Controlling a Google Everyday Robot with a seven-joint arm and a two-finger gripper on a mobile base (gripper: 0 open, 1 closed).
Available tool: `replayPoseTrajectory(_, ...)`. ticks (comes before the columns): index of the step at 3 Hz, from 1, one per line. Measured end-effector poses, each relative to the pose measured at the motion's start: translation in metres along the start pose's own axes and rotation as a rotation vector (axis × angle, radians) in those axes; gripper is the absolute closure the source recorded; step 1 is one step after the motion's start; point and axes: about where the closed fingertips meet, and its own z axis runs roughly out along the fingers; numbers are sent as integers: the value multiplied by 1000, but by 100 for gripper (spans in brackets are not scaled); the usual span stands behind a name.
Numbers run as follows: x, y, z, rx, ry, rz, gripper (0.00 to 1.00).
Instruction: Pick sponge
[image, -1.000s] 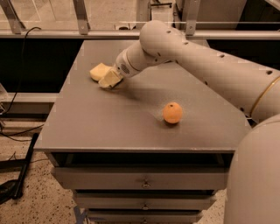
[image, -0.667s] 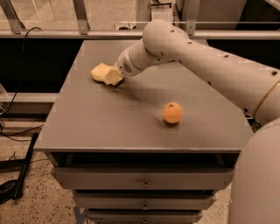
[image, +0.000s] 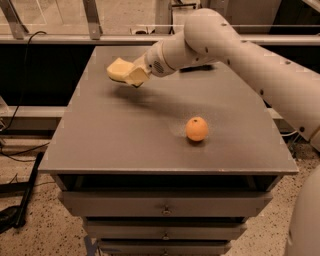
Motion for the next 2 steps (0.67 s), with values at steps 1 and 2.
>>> replayPoseTrajectory(1,-1,-15,-25,-44,-142,-3,100)
replayPoseTrajectory(2,-2,-22,-54,-86,-233,-110,100)
